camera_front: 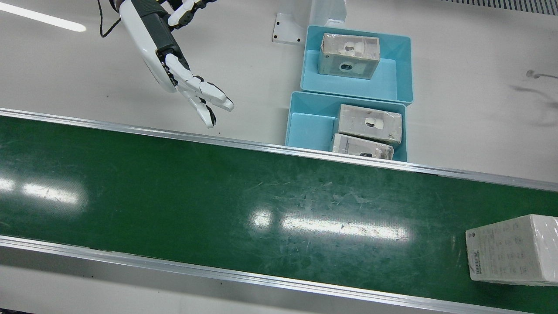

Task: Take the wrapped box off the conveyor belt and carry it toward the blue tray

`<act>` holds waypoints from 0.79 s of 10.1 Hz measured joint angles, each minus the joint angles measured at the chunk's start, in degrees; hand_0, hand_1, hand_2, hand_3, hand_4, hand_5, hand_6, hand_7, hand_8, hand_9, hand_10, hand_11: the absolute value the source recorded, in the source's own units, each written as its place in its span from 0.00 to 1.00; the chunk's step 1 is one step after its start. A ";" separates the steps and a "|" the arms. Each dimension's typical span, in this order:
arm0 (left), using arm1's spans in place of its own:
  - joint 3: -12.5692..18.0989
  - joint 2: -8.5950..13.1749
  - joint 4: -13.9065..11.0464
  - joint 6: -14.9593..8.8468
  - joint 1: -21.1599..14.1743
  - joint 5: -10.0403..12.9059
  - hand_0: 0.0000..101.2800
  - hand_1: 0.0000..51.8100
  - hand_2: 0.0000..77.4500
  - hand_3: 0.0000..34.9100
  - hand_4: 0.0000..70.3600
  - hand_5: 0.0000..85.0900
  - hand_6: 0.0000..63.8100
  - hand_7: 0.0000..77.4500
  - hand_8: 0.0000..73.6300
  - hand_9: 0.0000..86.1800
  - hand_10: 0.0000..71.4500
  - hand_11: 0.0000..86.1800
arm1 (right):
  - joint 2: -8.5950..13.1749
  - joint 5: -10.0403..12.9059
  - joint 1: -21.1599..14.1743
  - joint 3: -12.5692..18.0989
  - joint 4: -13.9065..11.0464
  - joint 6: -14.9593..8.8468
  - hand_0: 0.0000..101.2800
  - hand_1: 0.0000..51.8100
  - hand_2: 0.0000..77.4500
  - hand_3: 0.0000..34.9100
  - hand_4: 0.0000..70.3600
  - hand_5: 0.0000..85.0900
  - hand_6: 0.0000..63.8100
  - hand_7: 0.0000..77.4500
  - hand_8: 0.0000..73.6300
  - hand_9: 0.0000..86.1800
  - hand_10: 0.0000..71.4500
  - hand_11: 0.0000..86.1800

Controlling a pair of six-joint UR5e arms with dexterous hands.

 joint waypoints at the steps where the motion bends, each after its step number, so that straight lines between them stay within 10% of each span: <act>1: 0.00 0.00 0.00 0.00 0.00 0.00 0.00 0.00 0.01 0.00 0.00 0.01 0.00 0.01 0.00 0.00 0.01 0.00 | -0.26 -0.05 0.04 0.08 0.03 0.15 0.40 0.13 0.16 0.00 0.12 0.13 0.14 0.08 0.07 0.03 0.07 0.09; 8: 0.00 0.00 0.00 0.00 0.00 0.00 0.00 0.00 0.01 0.00 0.00 0.01 0.00 0.01 0.00 0.00 0.00 0.00 | -1.12 -1.43 -0.08 -0.24 0.07 0.18 0.38 0.12 0.13 0.00 0.10 0.07 0.09 0.01 0.07 0.03 0.07 0.09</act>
